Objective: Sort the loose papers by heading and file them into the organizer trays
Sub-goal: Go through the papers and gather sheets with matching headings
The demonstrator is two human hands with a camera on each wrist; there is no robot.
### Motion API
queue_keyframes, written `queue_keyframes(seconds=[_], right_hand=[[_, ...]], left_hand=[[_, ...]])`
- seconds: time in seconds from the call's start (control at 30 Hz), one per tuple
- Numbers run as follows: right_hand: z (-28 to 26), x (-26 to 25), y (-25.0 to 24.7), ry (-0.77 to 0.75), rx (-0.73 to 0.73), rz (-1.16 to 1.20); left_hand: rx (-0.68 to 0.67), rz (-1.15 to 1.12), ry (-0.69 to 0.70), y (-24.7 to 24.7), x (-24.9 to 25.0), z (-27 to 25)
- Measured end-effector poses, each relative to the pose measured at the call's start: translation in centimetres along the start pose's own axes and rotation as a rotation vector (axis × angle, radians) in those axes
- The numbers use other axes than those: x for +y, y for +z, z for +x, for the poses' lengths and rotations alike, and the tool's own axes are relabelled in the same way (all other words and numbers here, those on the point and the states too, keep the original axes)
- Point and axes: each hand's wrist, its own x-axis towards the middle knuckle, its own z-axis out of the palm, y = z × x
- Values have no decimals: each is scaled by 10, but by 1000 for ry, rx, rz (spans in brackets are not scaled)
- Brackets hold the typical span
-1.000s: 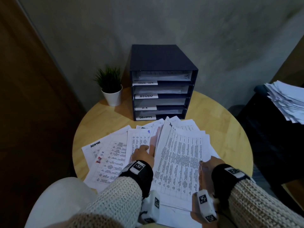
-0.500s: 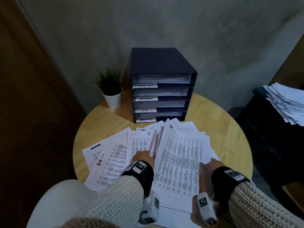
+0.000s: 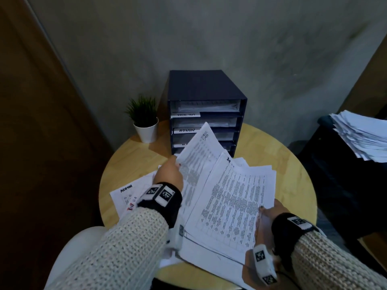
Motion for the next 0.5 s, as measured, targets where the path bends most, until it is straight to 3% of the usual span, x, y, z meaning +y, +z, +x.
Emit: queue_keyframes(seconds=[0.13, 0.33, 0.5], right_hand=[[-12, -3, -4, 34, 38, 34], [-29, -12, -12, -8, 111, 119], [-44, -22, -25, -92, 108, 277]], left_hand=[[135, -26, 47, -45, 10, 2], [457, -119, 110, -103, 27, -1], [389, -169, 78, -103, 27, -8]])
